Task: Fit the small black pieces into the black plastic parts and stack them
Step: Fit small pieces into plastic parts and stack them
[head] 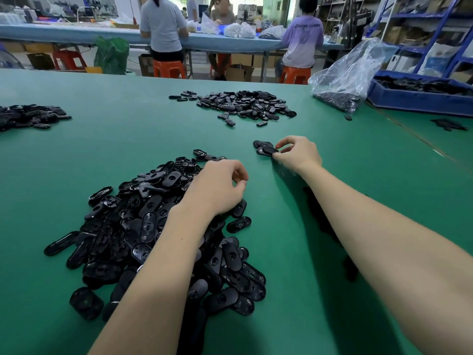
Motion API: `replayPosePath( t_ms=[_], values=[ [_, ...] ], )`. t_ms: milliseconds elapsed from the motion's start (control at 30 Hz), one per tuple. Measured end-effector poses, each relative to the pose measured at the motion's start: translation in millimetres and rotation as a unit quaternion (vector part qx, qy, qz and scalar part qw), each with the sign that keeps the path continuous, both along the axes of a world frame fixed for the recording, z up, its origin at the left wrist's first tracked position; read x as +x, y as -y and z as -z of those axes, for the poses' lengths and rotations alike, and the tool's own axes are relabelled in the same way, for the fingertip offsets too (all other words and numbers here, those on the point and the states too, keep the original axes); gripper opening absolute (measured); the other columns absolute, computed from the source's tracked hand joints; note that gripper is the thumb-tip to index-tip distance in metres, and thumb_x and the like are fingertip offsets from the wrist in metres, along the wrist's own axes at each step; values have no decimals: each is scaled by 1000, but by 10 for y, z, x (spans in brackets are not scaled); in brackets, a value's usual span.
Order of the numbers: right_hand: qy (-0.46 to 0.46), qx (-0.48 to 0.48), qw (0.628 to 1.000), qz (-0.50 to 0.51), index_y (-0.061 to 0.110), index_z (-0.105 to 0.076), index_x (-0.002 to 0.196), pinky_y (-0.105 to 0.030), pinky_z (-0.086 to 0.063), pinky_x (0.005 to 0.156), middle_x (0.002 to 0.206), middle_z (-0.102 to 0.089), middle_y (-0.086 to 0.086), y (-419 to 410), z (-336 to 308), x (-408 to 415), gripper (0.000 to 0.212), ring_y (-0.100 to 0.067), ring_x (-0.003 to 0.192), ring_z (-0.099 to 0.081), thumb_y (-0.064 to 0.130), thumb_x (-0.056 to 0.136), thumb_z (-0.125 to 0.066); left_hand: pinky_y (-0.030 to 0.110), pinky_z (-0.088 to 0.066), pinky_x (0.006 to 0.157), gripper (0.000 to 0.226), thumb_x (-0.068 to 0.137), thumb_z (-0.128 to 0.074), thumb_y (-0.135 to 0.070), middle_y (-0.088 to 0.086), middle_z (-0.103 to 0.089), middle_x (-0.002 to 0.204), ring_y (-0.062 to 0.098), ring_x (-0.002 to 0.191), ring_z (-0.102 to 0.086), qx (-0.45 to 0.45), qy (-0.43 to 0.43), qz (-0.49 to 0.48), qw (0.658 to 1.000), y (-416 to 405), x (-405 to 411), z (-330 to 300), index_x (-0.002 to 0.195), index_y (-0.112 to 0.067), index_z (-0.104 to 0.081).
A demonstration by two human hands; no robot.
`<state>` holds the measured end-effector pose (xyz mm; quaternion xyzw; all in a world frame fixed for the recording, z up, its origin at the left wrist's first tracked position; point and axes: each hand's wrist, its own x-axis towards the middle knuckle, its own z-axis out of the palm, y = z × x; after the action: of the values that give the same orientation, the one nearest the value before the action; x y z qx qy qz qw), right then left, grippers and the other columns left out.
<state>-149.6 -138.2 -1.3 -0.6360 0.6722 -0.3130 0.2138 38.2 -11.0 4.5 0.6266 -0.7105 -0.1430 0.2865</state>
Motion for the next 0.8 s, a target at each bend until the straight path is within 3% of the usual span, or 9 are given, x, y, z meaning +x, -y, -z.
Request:
replayPosePath(
  t_ms=[100,200,267,433,567,800],
  values=[
    [6,-15,1000,-9,33,-68,108,-28,-45,76,99,-71,10,-35,-27,-31,26,-16,98,-64,36,83,-77,36,-54,88,10,89,-62,-22,-22,-60,80,12,87,-60,-3,17,4,1000,-8,-1,4,89,-31,-67],
    [-1,-28,998,-50,31,-71,92,-29,-52,82,86,-70,15,-217,-97,-62,12,-14,91,-66,35,82,-76,37,-54,87,14,90,-59,-20,-14,-64,85,12,84,-62,-4,11,-1,1000,-4,0,5,87,-33,-65],
    [-31,1,994,-109,32,-73,80,-24,-51,74,81,-71,17,-424,-113,-78,4,-8,83,-67,32,82,-75,36,-54,87,17,91,-58,-19,-9,-67,90,14,85,-64,6,16,-2,1000,1,3,0,88,-34,-65],
    [-21,33,983,-178,31,-77,83,-8,-41,54,81,-74,15,-817,-42,-143,2,12,60,-59,33,84,-76,23,-47,82,9,87,-65,-26,-22,-61,82,4,81,-58,54,67,44,995,-31,37,-88,87,-35,-67],
    [-2,13,988,-151,32,-76,82,-15,-43,60,81,-73,16,-890,-122,-209,6,5,71,-62,34,86,-72,28,-52,86,15,78,-77,-40,-14,-66,89,11,89,-63,92,124,28,988,-33,13,-136,84,-30,-68],
    [21,26,992,-125,31,-77,83,-21,-45,63,79,-75,16,-852,-164,-343,7,-1,79,-65,34,85,-71,25,-52,76,11,79,-78,-25,-11,-68,79,9,79,-64,100,86,28,991,-59,-73,-162,77,-29,-67]
  ],
)
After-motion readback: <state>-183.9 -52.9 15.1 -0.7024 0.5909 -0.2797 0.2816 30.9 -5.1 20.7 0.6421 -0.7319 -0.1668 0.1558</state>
